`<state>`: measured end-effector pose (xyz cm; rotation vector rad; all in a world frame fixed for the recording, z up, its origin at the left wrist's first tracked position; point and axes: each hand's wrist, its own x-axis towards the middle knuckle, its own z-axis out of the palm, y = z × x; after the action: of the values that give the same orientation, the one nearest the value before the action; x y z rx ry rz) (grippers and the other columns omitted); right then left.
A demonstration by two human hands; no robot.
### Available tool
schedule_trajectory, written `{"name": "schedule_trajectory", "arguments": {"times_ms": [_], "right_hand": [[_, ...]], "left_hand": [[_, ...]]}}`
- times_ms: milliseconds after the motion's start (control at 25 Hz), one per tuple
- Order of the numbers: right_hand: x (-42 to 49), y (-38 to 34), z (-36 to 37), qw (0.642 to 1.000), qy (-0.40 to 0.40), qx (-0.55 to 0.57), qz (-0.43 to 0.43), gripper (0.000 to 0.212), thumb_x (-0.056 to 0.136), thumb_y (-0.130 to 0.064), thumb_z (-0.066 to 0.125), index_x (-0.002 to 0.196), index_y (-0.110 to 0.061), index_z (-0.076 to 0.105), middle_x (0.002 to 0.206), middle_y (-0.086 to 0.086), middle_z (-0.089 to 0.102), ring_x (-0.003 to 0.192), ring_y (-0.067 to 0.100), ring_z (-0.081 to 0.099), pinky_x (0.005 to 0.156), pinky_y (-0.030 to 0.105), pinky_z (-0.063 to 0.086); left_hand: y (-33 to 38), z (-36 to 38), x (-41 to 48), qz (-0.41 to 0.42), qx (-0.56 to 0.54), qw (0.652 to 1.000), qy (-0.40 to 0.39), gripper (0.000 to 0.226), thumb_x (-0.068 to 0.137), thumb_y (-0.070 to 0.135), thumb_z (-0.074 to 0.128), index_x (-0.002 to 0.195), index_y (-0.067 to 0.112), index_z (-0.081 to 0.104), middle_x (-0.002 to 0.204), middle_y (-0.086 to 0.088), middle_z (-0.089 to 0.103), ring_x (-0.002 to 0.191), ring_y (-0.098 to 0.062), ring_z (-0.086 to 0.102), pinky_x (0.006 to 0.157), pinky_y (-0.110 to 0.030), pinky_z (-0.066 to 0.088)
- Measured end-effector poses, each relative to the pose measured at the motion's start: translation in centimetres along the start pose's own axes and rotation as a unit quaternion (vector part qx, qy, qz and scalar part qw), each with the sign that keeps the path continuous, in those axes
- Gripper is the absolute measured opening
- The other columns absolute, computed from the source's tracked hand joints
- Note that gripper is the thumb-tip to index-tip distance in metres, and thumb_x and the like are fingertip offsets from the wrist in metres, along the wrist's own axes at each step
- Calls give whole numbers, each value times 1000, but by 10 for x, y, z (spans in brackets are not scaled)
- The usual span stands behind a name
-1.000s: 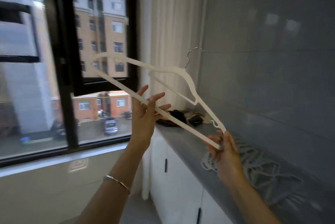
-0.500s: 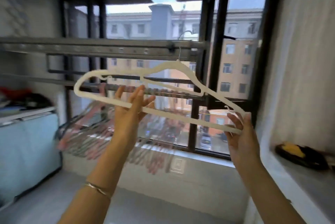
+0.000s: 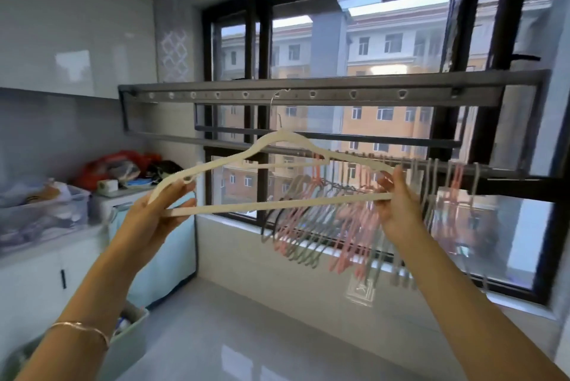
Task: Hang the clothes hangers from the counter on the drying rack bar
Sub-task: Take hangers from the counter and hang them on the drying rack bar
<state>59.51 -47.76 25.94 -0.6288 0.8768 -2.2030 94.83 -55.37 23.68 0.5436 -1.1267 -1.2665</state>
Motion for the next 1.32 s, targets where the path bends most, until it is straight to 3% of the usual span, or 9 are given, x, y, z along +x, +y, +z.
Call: {"name": "schedule_trajectory", "arguments": {"times_ms": [240, 400, 560, 720, 880, 1040, 1120, 1200, 1320], "right_hand": [[-6, 85, 96, 973, -157, 101, 138, 16, 82, -26, 64, 97, -20, 67, 98, -1, 70, 79, 10, 71, 79, 25, 56], [-19, 137, 165, 944, -266, 61, 183, 18, 87, -20, 60, 105, -16, 62, 99, 1, 72, 94, 14, 67, 82, 23, 56], [1, 171, 196, 937, -292, -41, 188, 17, 94, -31, 51, 96, -23, 65, 89, -10, 72, 68, 3, 55, 61, 16, 49], [9, 221, 208, 912, -329, -89, 230, 16, 91, -29, 56, 99, -19, 66, 90, -6, 73, 46, 3, 48, 51, 15, 44], [27, 274, 216, 901, -284, -207, 254, 50, 82, -34, 67, 123, -10, 52, 108, 3, 62, 85, 14, 62, 66, 24, 52], [47, 306, 227, 867, -246, -374, 220, 103, 68, -58, 71, 148, -20, 16, 152, 0, 24, 136, 23, 30, 107, 40, 31], [60, 308, 239, 872, -278, -374, 151, 75, 76, -55, 64, 138, -21, 40, 141, -3, 41, 127, 19, 41, 100, 33, 34], [68, 297, 248, 873, -289, -386, 80, 28, 87, -41, 59, 99, -16, 64, 99, -2, 62, 96, 13, 55, 83, 26, 38], [88, 282, 249, 873, -237, -427, -9, 21, 91, -24, 57, 84, -5, 61, 79, 4, 60, 78, 15, 57, 69, 23, 42]], "left_hand": [[-12, -34, 20, 29, 44, 997, 64, 14, 93, 19, 53, 102, 18, 64, 92, 5, 74, 79, -13, 72, 62, -18, 56], [-30, -20, 35, 33, 2, 995, 95, 12, 93, 18, 53, 99, 17, 64, 97, 1, 72, 81, -16, 72, 64, -22, 58], [-18, -37, 60, -34, 75, 996, 36, 9, 94, 15, 50, 97, 9, 56, 99, -6, 73, 77, -24, 72, 64, -30, 57], [-13, -61, 77, -52, 238, 970, -8, 21, 93, 28, 54, 106, 15, 65, 77, 0, 72, 56, -14, 64, 50, -21, 51], [-21, -86, 102, -44, 312, 949, 15, 20, 97, 22, 49, 103, 12, 65, 72, -2, 69, 41, -12, 48, 40, -20, 42], [-35, -103, 143, -66, 366, 928, -22, 19, 98, 16, 46, 102, 11, 64, 76, -2, 72, 39, -11, 49, 39, -19, 42], [-50, -99, 169, -75, 365, 925, -70, 20, 97, 16, 46, 102, 9, 64, 77, -2, 72, 40, -10, 52, 40, -19, 44], [-66, -86, 188, -73, 347, 928, -114, 20, 97, 18, 46, 103, 9, 64, 78, -4, 71, 43, -11, 54, 44, -20, 46], [-83, -65, 220, -68, 280, 941, -175, 18, 97, 18, 48, 102, 17, 65, 81, -3, 71, 45, -9, 54, 46, -19, 47]]}}
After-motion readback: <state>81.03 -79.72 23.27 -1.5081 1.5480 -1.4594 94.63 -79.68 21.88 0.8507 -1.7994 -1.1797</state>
